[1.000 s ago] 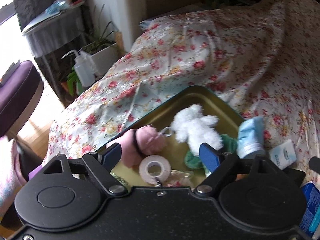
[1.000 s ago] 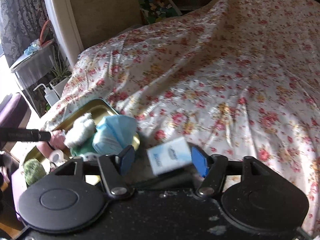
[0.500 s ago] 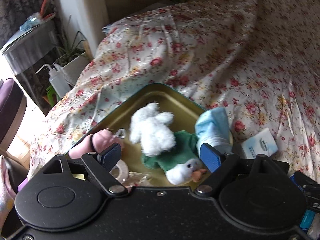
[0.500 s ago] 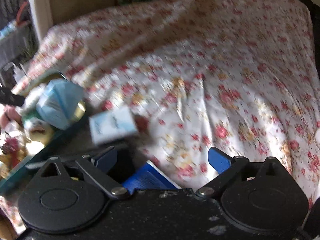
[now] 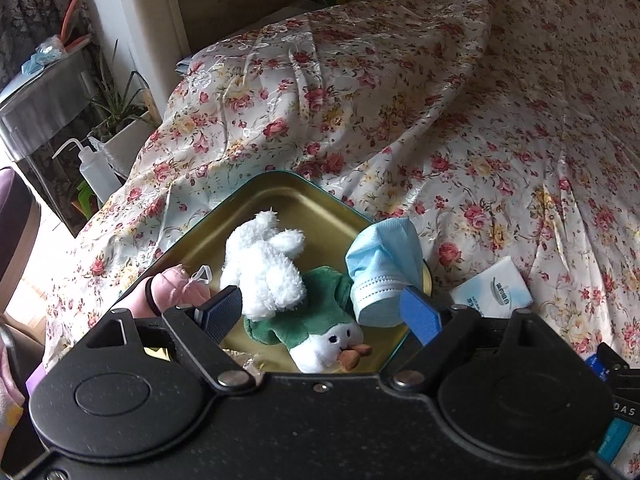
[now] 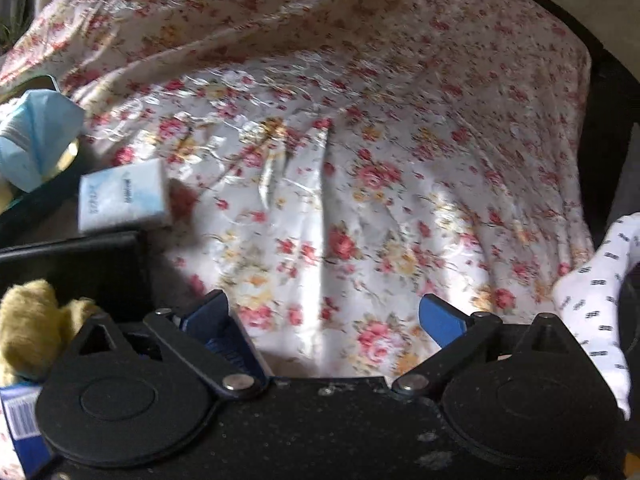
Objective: Organize soft objects
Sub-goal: 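Move the open right gripper to the yellow plush toy beside the tray, then grasp the yellow plush toy with the right gripper and lift it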
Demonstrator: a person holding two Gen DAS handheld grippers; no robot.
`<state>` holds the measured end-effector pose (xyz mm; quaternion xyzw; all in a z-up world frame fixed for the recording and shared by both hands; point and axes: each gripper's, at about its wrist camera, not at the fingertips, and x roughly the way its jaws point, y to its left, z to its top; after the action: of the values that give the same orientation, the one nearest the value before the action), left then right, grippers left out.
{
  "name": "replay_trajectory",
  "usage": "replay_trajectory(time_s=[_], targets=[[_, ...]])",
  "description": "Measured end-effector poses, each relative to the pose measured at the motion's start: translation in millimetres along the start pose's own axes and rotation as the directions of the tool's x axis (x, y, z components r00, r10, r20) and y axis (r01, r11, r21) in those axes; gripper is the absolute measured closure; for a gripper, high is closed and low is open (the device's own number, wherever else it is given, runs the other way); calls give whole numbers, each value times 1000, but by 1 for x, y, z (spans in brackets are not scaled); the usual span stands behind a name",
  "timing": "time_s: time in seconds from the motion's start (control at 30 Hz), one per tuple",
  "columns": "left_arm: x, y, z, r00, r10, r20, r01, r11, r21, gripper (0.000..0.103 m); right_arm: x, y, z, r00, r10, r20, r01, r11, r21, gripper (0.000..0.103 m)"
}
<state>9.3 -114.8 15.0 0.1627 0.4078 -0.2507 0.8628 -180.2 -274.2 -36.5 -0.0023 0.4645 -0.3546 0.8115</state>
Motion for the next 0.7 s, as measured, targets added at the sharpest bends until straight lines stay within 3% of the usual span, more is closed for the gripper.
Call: replay_trajectory(time_s=[0.23,0.3,0.33,0.4,0.5,0.7], targets=[[1,9,1,1000,4,-10,-5,999,-32,20,-9,-9,-8,997,-80,-19,80,997,-19,3],[1,9,1,1000,4,-11,-5,999,-33,20,-17,-11,-7,995,-99,22,99,995,11,12],[1,9,1,1000,2,-11,-2,999,-33,20,-24,-10,-7,993,-99,67,98,995,21,12],[0,7,0,1000,0,-7,0,1000,-29,20,-38,-9,-4,989,-28,145,24,999,31,12],[1,5,1,1000,-2,-12,2,1000,-25,20,-55,-2,0,967,161,195,-167,986,14,10],[1,4,1,1000,-4,-13,4,1000,-19,20,-59,35,-7,910,390,143,-380,920,-90,10]])
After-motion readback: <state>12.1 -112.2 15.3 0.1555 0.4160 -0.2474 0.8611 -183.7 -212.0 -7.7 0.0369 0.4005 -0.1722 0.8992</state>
